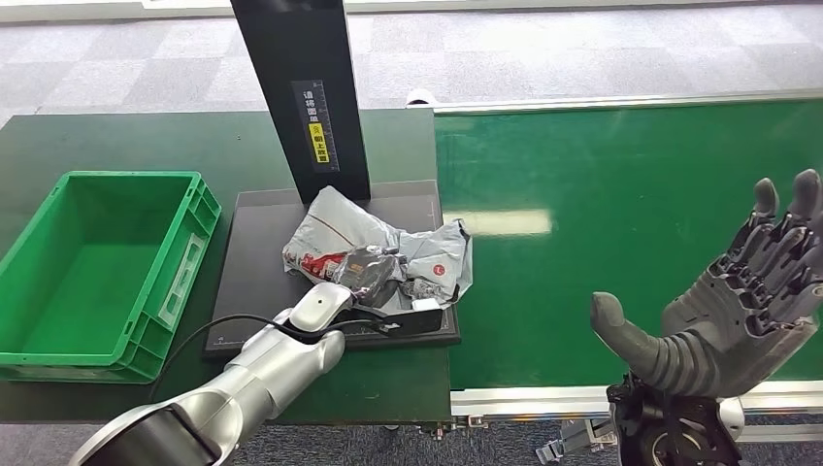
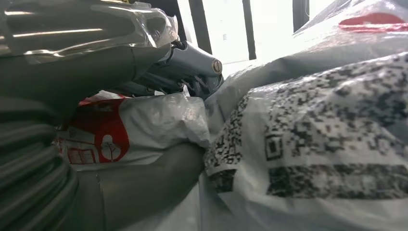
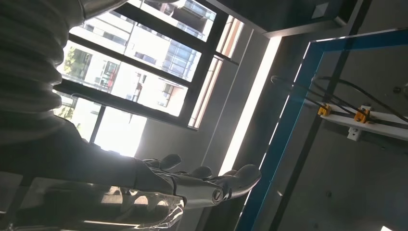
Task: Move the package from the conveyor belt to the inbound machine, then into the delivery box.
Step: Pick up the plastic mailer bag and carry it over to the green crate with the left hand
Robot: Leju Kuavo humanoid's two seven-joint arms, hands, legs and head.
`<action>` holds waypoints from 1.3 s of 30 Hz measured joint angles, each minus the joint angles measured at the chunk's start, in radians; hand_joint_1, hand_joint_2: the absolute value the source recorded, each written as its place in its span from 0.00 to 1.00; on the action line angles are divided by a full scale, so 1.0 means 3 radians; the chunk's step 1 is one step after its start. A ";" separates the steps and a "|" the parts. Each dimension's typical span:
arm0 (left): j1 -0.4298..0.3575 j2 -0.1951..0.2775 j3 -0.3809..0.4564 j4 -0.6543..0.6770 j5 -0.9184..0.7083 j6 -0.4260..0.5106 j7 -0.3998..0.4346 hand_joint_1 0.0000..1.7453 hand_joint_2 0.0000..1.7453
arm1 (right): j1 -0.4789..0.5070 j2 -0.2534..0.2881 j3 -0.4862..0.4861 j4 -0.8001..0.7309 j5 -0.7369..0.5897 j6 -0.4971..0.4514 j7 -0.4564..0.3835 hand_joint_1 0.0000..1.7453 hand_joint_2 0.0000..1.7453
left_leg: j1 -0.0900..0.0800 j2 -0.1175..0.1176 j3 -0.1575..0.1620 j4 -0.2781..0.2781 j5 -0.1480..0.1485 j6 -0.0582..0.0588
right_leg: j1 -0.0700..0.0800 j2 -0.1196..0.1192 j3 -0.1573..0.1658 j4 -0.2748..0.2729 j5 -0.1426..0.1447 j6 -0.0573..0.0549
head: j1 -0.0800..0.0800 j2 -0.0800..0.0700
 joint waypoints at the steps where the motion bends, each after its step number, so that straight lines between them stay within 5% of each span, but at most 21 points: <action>1: -0.0003 0.0002 0.0002 0.0003 -0.0001 0.0000 0.0000 1.00 1.00 | -0.0001 0.0002 -0.0002 0.0001 0.0000 -0.0001 0.0000 0.00 1.00 | 0.0000 0.0000 0.0000 0.0000 0.0000 0.0000 | 0.0000 0.0000 0.0000 0.0000 0.0000 0.0000 | 0.0000 0.0000; 9: -0.0006 0.0019 0.0053 0.0021 0.0012 0.0027 -0.0031 1.00 1.00 | -0.0015 0.0010 -0.0037 0.0009 0.0058 -0.0034 0.0027 0.00 1.00 | 0.0000 0.0000 0.0000 0.0000 0.0000 0.0000 | 0.0000 0.0000 0.0000 0.0000 0.0000 0.0000 | 0.0000 0.0000; 14: 0.0035 0.0025 0.0240 0.0027 0.0213 0.0345 -0.0264 1.00 1.00 | -0.0015 0.0012 -0.0060 0.0011 0.0105 -0.0121 0.0037 0.00 1.00 | 0.0000 0.0000 0.0000 0.0000 0.0000 0.0000 | 0.0000 0.0000 -0.0001 0.0000 0.0000 0.0000 | 0.0000 0.0000; 18: 0.0105 0.0019 0.0533 -0.0105 0.0757 0.0956 -0.1038 1.00 1.00 | -0.0010 0.0012 -0.0066 0.0011 0.0120 -0.0190 0.0052 0.00 1.00 | 0.0000 0.0000 -0.0002 0.0000 0.0000 0.0000 | 0.0000 0.0000 -0.0004 0.0000 0.0000 0.0000 | 0.0000 0.0000; 22: 0.0330 0.0037 0.0896 -0.0924 0.1701 0.1445 -0.1862 1.00 1.00 | 0.0014 0.0008 -0.0074 0.0012 0.0110 -0.0283 0.0074 0.00 1.00 | 0.0000 0.0004 -0.0004 0.0000 0.0000 0.0000 | 0.0000 0.0002 -0.0006 0.0001 0.0000 0.0000 | 0.0000 0.0000; 26: 0.0571 0.0176 0.1193 -0.1967 0.2065 0.1550 -0.1876 1.00 1.00 | 0.0110 0.0001 -0.0107 0.0015 0.0070 -0.0382 0.0058 0.00 1.00 | 0.0002 0.0004 -0.0007 -0.0001 -0.0001 -0.0001 | 0.0002 0.0002 -0.0009 0.0001 -0.0001 0.0000 | 0.0000 0.0000; 30: 0.0619 0.0350 0.1589 -0.2421 0.2297 0.1554 -0.2030 1.00 1.00 | 0.0225 -0.0002 -0.0147 0.0016 0.0044 -0.0476 0.0004 0.00 1.00 | 0.0005 0.0004 -0.0006 -0.0002 0.0000 -0.0002 | 0.0004 0.0002 -0.0009 0.0001 -0.0002 -0.0001 | -0.0001 -0.0001; 33: 0.0513 0.0507 0.1835 -0.2357 0.2428 0.1547 -0.2064 1.00 1.00 | 0.0272 -0.0003 -0.0157 0.0029 0.0005 -0.0518 0.0007 0.00 1.00 | 0.0005 0.0004 -0.0005 -0.0002 0.0003 -0.0004 | 0.0005 0.0002 -0.0008 0.0001 -0.0001 -0.0002 | 0.0001 0.0000; 39: 0.0028 0.0898 0.2398 -0.1536 0.2105 0.1551 -0.2009 1.00 1.00 | 0.0325 -0.0029 -0.0157 0.0124 -0.0051 -0.0561 0.0034 0.00 1.00 | 0.0006 0.0017 -0.0004 -0.0002 0.0007 -0.0007 | 0.0007 0.0014 -0.0013 0.0002 0.0007 -0.0011 | 0.0000 0.0000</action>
